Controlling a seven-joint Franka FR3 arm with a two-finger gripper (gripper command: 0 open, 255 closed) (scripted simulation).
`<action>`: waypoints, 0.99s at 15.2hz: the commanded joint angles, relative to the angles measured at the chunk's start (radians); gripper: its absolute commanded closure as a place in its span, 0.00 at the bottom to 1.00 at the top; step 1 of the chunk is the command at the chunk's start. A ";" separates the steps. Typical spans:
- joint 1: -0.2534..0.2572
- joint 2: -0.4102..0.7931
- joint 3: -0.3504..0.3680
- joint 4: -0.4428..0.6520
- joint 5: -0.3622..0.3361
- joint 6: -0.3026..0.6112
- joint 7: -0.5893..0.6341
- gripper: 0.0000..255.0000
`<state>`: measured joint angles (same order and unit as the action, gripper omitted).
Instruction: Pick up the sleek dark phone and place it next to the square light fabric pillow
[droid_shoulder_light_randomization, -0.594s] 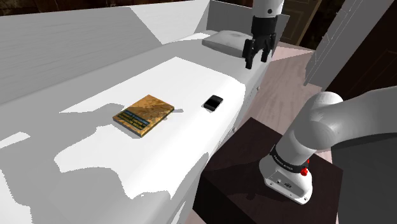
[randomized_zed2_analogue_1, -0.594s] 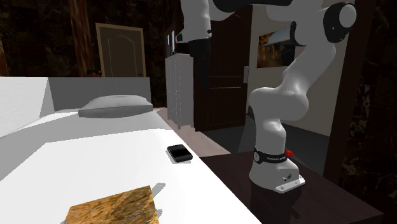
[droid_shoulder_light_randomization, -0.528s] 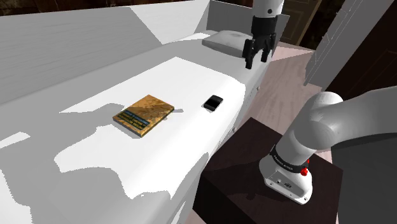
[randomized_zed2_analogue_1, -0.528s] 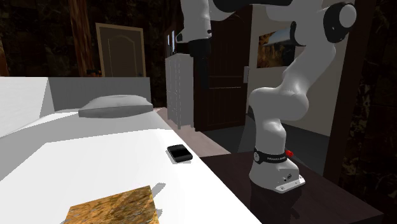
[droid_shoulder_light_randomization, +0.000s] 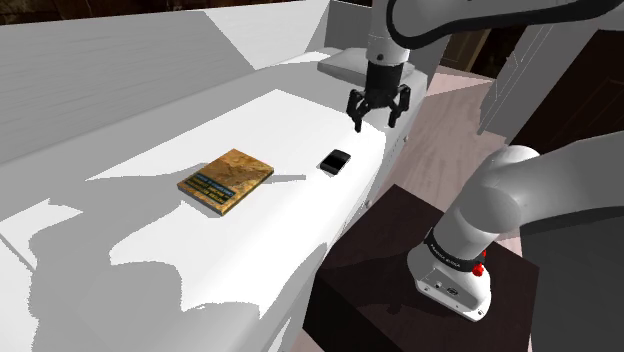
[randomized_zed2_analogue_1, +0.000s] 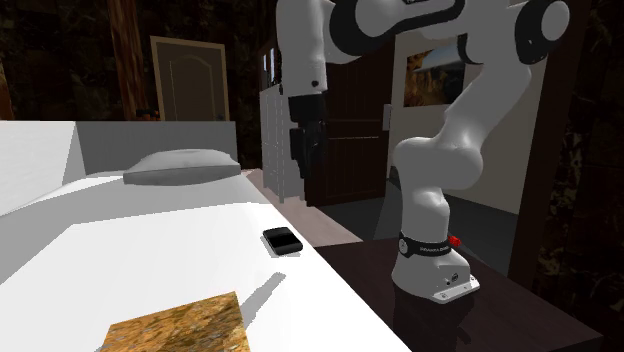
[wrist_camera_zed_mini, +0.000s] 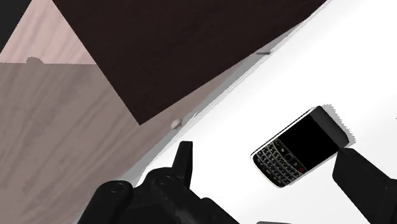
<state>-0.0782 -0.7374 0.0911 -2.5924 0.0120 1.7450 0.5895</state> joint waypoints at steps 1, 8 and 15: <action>-0.022 0.041 0.046 -0.030 0.035 0.087 0.137 0.00; -0.119 0.263 0.201 -0.054 0.097 0.387 0.579 0.00; -0.141 0.346 0.231 -0.089 0.092 0.512 0.650 0.00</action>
<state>-0.2178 -0.4048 0.3193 -2.6738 0.1052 2.2353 1.2363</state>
